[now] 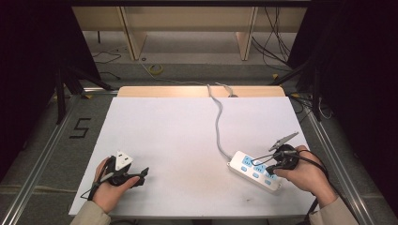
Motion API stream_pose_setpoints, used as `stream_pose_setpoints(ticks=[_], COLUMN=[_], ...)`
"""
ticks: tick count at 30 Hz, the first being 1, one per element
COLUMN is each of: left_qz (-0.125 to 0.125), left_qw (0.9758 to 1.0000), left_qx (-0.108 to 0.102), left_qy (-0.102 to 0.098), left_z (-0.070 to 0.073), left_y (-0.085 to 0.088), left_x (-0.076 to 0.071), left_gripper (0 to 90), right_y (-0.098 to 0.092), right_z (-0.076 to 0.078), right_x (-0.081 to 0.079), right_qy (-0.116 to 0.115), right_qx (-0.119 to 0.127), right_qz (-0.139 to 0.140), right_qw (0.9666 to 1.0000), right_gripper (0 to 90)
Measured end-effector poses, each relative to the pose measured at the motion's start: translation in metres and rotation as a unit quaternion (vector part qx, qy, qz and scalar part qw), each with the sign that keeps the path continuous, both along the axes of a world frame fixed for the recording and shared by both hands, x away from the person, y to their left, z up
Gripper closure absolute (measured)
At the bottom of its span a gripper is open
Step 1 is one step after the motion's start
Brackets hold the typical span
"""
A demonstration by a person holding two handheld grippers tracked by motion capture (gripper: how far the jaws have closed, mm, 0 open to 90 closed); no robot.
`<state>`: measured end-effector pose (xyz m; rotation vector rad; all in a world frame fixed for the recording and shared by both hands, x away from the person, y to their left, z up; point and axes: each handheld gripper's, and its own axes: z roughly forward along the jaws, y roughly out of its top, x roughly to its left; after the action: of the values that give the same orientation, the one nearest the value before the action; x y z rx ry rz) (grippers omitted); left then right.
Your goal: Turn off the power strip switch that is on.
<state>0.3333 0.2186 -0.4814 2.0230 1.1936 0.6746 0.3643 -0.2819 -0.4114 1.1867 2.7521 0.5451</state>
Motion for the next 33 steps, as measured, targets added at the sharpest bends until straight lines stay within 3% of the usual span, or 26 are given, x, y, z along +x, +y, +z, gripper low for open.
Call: stream_pose_setpoints(ticks=[33], left_qz=[0.000], left_qw=[1.0000], left_qx=[-0.001], left_qy=[0.002], left_z=[-0.0002], left_y=[-0.0010], left_x=[0.0003], left_gripper=[16.4], right_y=[0.0096], right_z=[-0.0042], right_x=[-0.0015], right_qy=[0.025], right_qx=[-0.020], right_qz=[0.017], right_qw=[0.9993], right_gripper=[90.0])
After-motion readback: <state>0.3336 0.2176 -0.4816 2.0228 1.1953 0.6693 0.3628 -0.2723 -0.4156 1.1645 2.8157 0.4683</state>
